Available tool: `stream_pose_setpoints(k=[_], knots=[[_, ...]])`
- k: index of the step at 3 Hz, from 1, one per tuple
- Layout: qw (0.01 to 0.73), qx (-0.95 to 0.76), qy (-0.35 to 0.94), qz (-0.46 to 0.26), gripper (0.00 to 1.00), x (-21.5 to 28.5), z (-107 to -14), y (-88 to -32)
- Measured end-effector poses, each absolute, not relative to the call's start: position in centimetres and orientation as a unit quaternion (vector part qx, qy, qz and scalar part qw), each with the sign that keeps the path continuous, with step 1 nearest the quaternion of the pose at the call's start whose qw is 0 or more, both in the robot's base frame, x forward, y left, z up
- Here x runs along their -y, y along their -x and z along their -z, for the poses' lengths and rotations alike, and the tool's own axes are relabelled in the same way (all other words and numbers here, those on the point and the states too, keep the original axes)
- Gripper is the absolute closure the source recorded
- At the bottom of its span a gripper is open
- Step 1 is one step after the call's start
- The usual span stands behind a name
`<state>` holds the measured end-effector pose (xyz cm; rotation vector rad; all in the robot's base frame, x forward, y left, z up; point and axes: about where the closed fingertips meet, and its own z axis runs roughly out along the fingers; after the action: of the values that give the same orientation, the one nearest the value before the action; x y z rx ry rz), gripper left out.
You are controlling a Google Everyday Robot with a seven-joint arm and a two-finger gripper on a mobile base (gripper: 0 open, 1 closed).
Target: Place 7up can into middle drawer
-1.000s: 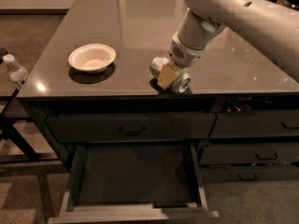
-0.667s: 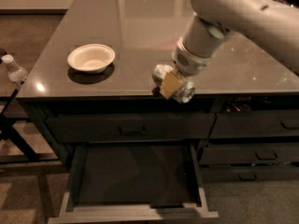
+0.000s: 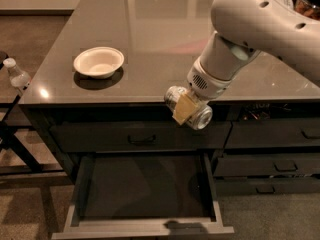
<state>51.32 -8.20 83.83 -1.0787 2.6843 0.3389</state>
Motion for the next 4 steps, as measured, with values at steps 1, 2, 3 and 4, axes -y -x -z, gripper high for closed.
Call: stream_pose_setpoints(k=[1, 2, 3, 4], knots=[[0.110, -0.923, 0.352, -0.111, 1.00, 8.2, -84.2, -49.1], [0.091, -0.940, 0.306, -0.122, 1.00, 8.0, -82.6, -44.8], [0.045, -0.952, 0.270, -0.140, 1.00, 8.4, -77.4, -41.8], [0.043, -0.952, 0.269, -0.140, 1.00, 8.2, -77.0, -41.7]])
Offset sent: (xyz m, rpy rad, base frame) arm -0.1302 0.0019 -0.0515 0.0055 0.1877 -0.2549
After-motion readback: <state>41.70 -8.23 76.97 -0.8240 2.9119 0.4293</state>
